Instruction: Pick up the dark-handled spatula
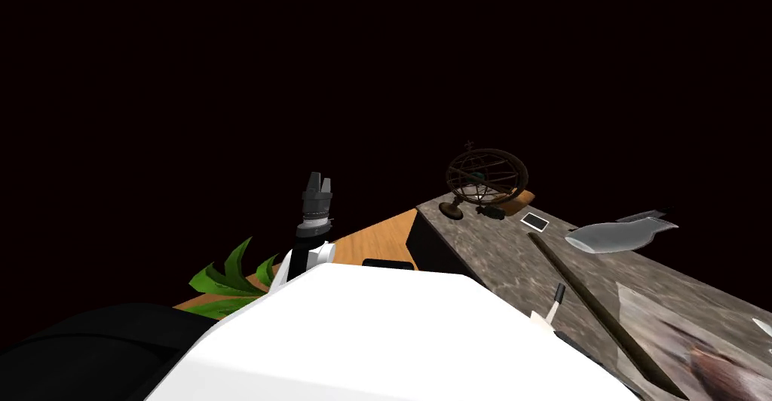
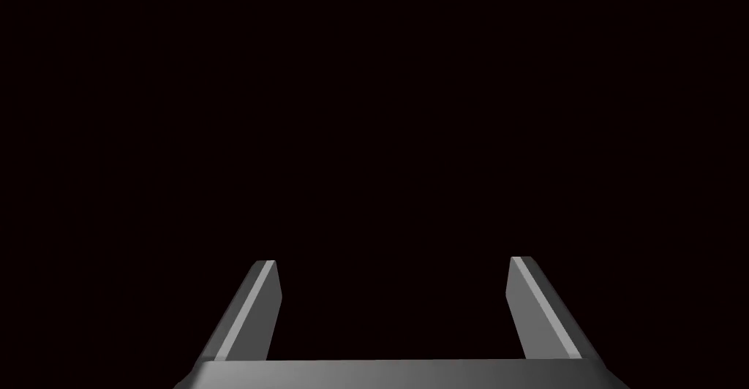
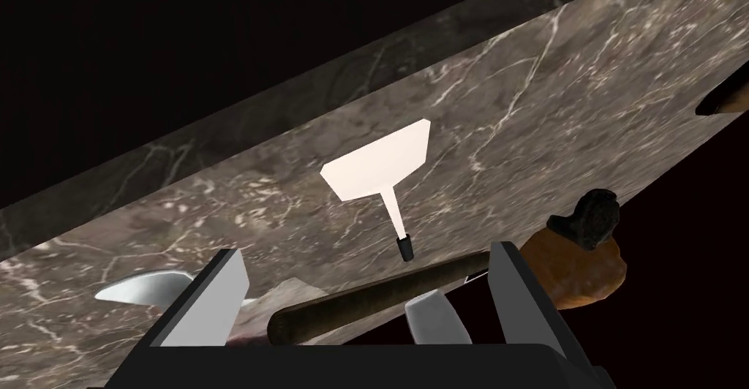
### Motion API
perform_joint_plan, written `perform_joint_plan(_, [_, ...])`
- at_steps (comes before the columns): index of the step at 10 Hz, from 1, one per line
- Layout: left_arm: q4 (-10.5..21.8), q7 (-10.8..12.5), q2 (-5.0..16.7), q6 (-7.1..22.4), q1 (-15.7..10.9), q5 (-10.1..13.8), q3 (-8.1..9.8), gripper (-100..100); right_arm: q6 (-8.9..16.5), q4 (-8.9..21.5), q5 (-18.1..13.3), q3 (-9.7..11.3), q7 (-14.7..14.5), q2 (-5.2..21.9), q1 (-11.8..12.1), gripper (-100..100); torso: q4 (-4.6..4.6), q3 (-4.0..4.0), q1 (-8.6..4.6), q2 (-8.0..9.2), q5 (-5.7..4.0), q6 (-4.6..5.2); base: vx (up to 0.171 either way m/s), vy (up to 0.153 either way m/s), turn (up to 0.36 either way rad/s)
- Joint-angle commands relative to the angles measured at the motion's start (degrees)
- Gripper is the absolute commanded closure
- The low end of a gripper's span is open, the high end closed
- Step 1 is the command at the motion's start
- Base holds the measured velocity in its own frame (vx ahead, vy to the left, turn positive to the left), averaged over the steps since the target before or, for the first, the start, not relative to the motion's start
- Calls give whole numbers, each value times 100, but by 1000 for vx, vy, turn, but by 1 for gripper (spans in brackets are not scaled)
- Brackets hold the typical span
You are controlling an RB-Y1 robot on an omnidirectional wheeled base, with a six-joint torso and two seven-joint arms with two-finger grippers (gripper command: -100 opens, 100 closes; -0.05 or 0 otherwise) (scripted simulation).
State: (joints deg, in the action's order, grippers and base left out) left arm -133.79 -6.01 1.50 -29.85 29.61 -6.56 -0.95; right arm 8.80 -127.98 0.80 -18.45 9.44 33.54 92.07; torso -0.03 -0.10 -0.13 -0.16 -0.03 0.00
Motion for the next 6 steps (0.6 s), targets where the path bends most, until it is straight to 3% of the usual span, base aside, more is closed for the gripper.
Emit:
perform_joint_plan(1, [0, 0, 0, 0, 0, 0, 0, 0, 258, -8, 61, 106, 216, 276, 273, -100, 0, 0, 0, 0, 0, 0, 64, -58, 411])
perform_joint_plan(2, [0, 0, 0, 0, 0, 0, 0, 0, 258, -8, 61, 106, 216, 276, 273, -100, -1, -2, -5, -4, 0, 0, 46, -59, 160])
perform_joint_plan(6, [0, 0, 1, 0, 0, 0, 1, 0, 697, 137, 251, 398, 747, 1035, 810, -100, -1, -2, -18, -3, -4, 1, 45, -78, 334])
